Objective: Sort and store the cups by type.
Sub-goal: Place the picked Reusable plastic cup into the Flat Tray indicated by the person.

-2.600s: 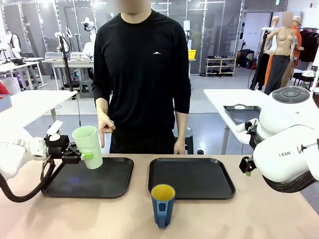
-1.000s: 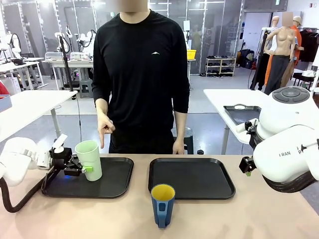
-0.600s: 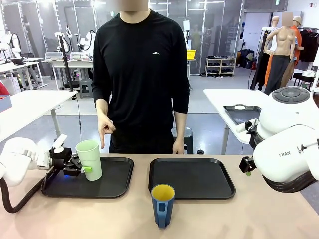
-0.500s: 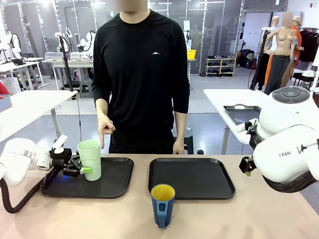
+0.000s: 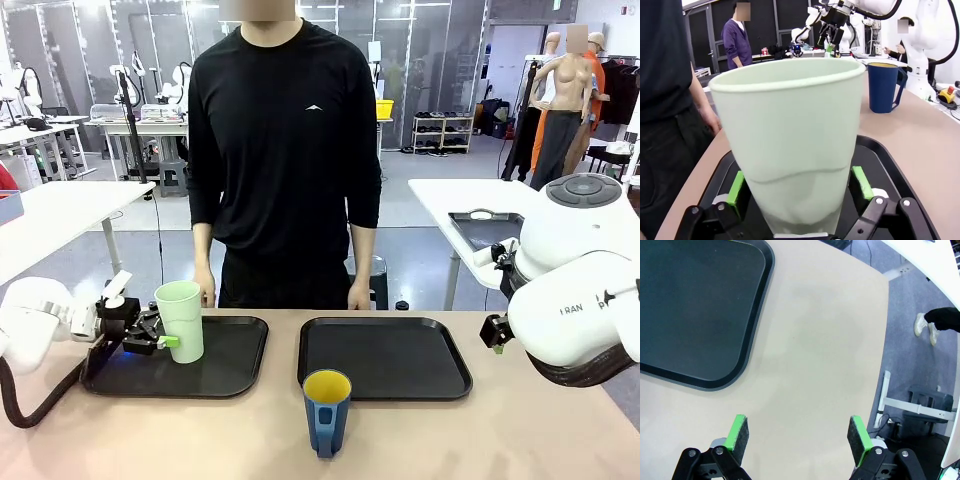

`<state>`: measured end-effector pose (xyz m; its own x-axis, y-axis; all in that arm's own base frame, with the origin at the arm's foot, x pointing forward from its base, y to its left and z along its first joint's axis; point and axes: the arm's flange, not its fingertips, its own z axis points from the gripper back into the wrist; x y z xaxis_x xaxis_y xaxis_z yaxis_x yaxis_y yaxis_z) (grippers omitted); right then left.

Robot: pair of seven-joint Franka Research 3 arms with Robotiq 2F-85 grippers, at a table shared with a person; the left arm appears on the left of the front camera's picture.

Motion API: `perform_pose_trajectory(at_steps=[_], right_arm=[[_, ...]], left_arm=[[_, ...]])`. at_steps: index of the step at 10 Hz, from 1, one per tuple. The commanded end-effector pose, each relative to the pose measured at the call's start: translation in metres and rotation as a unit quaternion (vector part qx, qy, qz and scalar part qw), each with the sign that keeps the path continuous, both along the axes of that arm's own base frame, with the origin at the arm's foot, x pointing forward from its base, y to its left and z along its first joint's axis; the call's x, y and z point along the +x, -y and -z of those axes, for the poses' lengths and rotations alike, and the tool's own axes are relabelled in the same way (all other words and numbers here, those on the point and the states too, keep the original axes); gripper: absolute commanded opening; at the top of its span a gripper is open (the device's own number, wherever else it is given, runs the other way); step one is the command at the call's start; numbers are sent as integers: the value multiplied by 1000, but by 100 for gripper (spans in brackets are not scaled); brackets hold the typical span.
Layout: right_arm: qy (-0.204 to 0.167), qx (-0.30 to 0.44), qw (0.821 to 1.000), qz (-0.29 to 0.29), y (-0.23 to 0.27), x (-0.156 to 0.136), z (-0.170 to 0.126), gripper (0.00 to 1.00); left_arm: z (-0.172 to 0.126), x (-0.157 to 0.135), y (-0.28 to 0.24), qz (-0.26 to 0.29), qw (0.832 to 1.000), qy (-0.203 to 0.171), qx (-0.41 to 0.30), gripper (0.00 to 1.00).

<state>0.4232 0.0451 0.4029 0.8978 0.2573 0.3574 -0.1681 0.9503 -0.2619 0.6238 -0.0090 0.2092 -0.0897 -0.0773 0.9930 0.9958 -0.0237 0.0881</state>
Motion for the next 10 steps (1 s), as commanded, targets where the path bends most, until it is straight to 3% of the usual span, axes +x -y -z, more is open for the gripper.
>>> perform_pose_trajectory(at_steps=[1, 10], right_arm=[[0, -1, 1000, -1, 0, 0, 1, 100], [0, -1, 1000, -1, 0, 0, 1, 100]], left_arm=[[2, -2, -15, -16, 1000, -6, 4, 100], [-12, -40, -72, -62, 998, 7, -16, 100]])
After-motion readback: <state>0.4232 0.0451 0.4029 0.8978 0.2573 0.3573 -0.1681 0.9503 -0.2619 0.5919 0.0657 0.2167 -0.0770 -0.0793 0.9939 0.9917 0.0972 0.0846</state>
